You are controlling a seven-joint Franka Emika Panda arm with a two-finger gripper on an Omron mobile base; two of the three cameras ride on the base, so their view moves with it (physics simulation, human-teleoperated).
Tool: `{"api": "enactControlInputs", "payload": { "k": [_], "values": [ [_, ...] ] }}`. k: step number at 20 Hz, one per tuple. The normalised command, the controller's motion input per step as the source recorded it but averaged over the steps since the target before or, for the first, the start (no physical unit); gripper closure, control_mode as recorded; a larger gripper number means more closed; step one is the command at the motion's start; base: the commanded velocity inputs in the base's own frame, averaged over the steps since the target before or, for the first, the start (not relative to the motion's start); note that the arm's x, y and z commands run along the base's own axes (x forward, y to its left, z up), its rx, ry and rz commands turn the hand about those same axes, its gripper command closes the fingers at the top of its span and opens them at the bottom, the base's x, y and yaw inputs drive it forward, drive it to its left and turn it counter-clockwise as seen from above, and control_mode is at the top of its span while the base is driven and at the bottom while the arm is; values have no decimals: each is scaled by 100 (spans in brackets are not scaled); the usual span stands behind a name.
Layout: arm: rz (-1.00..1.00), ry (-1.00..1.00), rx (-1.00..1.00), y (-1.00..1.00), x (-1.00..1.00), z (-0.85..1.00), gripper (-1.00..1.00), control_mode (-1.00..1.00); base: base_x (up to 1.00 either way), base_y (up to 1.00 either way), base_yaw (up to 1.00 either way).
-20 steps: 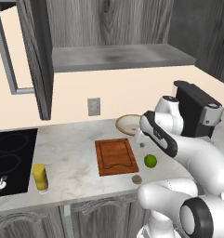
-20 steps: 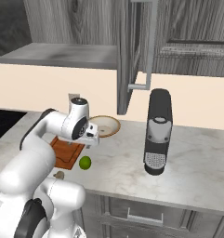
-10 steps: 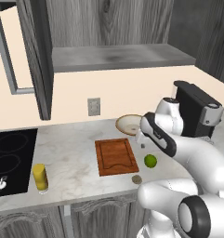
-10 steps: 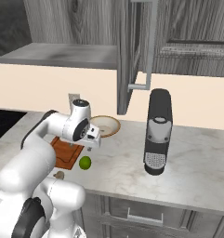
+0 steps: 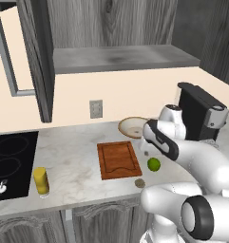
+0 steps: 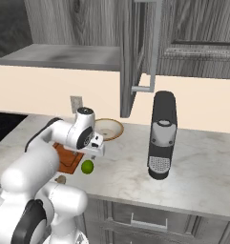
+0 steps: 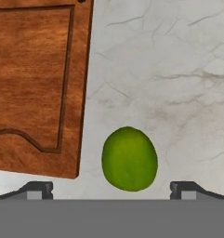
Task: Open the cabinet. Place the bowl and condiment on the counter. Then place the lime and garlic on the cutting board.
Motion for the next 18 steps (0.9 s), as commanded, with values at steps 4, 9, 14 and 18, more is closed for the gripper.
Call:
{"api": "enactControlInputs", "payload": {
  "k": [4,9,14,18],
  "values": [
    [0,0,0,-11,0,-22,-100,-100,0,0,0],
    [0,0,0,0,0,-14,-100,-100,0,0,0],
    [0,0,0,0,0,-8,-100,-100,0,0,0],
    [0,0,0,0,0,-12,-100,-100,0,0,0]
  ]
}}
